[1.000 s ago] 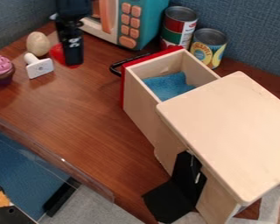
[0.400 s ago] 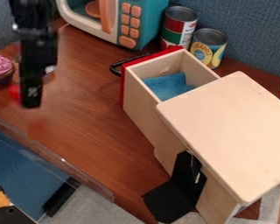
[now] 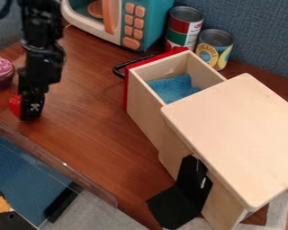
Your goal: Take the red object out of the drawer and put it on the lower left side of the table
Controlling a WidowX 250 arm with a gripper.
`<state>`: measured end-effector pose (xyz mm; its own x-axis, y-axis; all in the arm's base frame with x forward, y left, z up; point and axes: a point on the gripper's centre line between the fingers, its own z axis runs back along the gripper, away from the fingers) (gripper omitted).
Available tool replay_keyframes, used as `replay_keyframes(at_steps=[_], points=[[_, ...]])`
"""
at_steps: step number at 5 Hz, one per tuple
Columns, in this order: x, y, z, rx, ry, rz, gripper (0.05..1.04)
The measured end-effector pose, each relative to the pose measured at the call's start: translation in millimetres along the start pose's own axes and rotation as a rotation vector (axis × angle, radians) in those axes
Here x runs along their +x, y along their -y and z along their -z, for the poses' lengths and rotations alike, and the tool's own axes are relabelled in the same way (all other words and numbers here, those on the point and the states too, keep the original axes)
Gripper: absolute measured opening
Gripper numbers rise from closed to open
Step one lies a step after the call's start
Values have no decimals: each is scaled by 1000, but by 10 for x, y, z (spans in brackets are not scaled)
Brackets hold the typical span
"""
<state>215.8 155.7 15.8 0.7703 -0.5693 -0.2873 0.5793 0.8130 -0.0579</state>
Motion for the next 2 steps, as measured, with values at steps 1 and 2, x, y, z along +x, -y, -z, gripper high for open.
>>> replay_keyframes(at_steps=[1, 2], points=[[12, -9, -22, 1, -4, -31, 1011], [-5, 6, -149, 11, 17, -33, 1007]])
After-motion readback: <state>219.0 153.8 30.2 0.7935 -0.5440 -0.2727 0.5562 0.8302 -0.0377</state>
